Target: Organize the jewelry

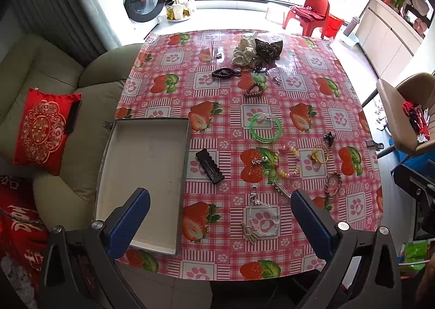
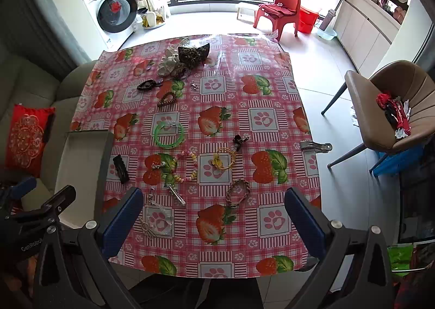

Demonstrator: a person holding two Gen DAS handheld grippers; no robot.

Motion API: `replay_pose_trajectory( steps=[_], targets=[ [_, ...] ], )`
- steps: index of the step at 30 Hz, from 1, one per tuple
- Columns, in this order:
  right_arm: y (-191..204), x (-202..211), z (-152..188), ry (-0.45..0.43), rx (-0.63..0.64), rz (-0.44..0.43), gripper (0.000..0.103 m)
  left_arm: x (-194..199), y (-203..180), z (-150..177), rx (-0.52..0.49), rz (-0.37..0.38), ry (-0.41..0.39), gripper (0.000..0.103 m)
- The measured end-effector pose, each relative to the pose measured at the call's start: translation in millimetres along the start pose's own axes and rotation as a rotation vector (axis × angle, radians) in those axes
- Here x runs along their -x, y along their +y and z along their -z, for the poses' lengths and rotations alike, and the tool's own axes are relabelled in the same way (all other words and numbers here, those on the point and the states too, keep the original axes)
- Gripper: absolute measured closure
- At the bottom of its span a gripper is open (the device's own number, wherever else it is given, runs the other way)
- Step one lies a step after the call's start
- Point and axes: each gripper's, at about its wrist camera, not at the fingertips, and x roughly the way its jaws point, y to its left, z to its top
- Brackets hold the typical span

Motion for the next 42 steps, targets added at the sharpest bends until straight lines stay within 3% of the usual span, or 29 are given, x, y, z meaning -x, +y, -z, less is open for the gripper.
replay_pose_trajectory(
  steps=[42],
  targets=[
    [4.6,2.8,2.8,-0.01,-0.004,0.003,0.0,-0.3,5.4,2.1,-0.013,0.002,0.012,0.0]
  ],
)
